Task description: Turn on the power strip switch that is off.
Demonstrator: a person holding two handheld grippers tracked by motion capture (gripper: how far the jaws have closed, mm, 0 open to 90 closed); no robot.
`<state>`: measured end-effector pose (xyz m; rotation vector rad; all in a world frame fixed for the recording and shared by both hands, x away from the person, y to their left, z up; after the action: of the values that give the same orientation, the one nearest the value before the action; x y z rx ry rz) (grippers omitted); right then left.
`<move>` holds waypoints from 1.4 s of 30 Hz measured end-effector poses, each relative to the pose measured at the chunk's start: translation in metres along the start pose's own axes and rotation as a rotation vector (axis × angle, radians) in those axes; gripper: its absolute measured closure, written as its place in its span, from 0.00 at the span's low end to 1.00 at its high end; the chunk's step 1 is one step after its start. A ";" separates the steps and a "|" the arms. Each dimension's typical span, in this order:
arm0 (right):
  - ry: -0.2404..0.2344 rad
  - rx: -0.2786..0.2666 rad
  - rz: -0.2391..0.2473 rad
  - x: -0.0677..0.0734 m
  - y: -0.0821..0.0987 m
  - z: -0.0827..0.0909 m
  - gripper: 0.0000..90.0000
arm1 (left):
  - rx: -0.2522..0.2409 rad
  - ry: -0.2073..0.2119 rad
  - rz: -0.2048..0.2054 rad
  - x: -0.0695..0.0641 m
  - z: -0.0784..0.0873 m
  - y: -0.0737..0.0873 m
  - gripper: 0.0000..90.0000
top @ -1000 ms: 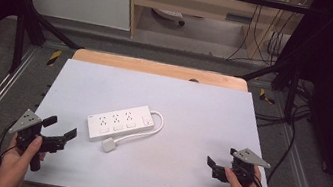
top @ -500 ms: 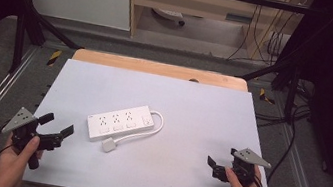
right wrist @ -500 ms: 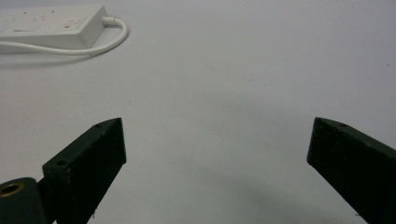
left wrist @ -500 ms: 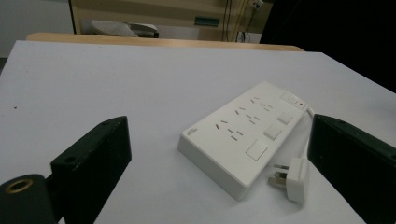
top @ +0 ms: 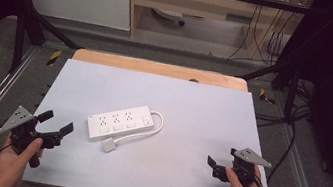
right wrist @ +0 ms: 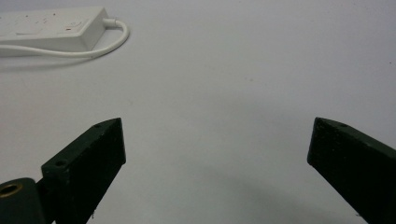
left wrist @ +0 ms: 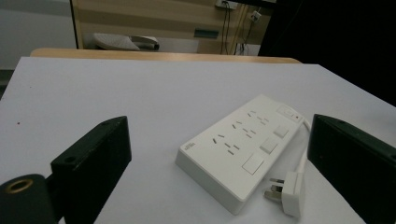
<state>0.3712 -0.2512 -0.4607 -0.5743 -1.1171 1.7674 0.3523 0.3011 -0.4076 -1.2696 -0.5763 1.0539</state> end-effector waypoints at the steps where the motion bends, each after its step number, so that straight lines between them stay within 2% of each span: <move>1: 0.000 0.002 -0.004 0.000 0.000 0.000 0.05 | 0.004 0.004 -0.006 0.000 0.000 0.000 0.07; 7: 0.001 0.001 -0.013 0.000 0.000 0.000 0.05 | 0.006 0.014 -0.016 0.000 -0.002 -0.004 0.07; 13: 0.006 -0.003 -0.014 0.000 -0.001 0.000 0.05 | 0.014 0.029 -0.057 -0.004 -0.005 -0.010 0.07; 18: 0.003 -0.003 -0.014 0.000 -0.001 0.000 0.05 | 0.002 0.038 -0.058 -0.006 -0.005 -0.015 0.07; 20: 0.002 -0.004 -0.012 0.001 -0.001 0.001 0.05 | -0.005 0.042 -0.040 -0.005 -0.005 -0.018 0.07; 23: 0.002 -0.008 -0.008 0.002 -0.002 0.002 0.05 | -0.014 0.040 -0.035 -0.002 -0.006 -0.021 0.07; 37: -0.007 -0.022 0.017 0.004 -0.004 0.003 0.06 | -0.004 0.050 -0.074 -0.012 -0.015 -0.025 0.08; 42: -0.002 -0.027 0.028 0.003 -0.005 0.003 0.06 | 0.014 0.058 -0.089 -0.015 -0.020 -0.024 0.08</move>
<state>0.3696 -0.2490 -0.4545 -0.6068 -1.1406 1.7799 0.3699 0.2789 -0.3872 -1.2470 -0.5744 0.9433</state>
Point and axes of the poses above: each handheld gripper's, and its own axes: z roughly backward along the jaws, y roughly out of its underside, x roughly to its left, the point moved 4 cm from there along -z, roughly forward along the jaws, and after that the axes turned 2 degrees about -x, right-handed, at the moved point
